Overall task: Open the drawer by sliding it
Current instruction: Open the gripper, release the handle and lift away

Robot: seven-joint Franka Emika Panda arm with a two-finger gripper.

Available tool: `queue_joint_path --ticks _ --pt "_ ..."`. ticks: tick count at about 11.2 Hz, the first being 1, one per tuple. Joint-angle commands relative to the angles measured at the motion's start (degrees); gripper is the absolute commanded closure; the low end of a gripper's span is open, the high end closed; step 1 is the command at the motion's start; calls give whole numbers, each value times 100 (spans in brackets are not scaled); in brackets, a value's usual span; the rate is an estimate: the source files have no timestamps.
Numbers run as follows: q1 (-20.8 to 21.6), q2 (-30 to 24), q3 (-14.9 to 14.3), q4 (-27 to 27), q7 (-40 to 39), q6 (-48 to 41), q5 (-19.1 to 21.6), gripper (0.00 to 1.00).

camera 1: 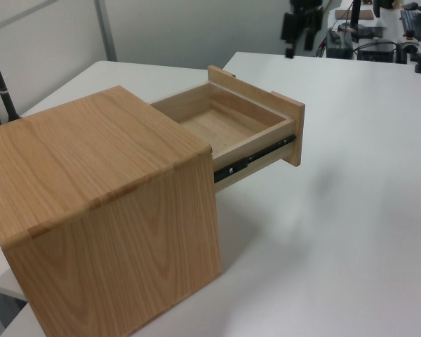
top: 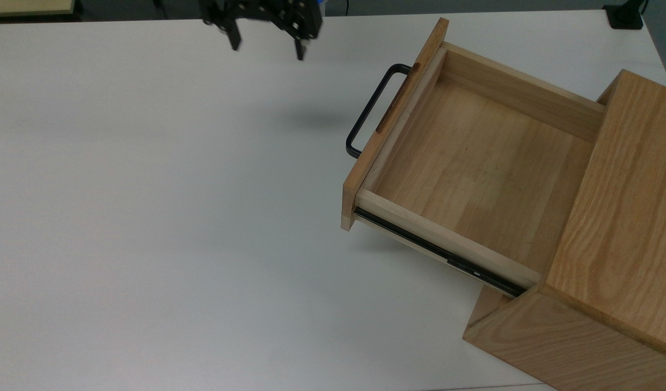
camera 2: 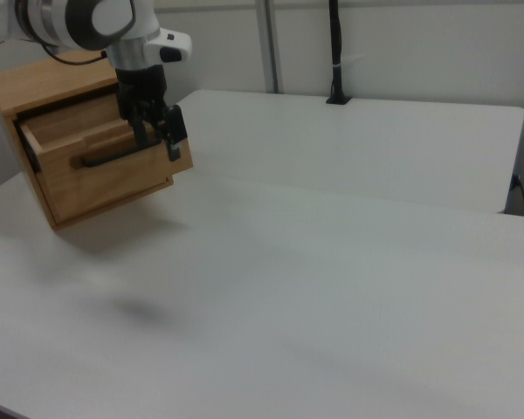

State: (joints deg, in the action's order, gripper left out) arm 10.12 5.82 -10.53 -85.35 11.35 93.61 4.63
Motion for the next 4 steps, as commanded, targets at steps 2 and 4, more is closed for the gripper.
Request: queue_joint_path --ticks 2,4 --pt "-335 -230 -11 -228 -906 -80 -383 0" --pt "-388 -222 -11 -245 -1020 -89 -410 0"
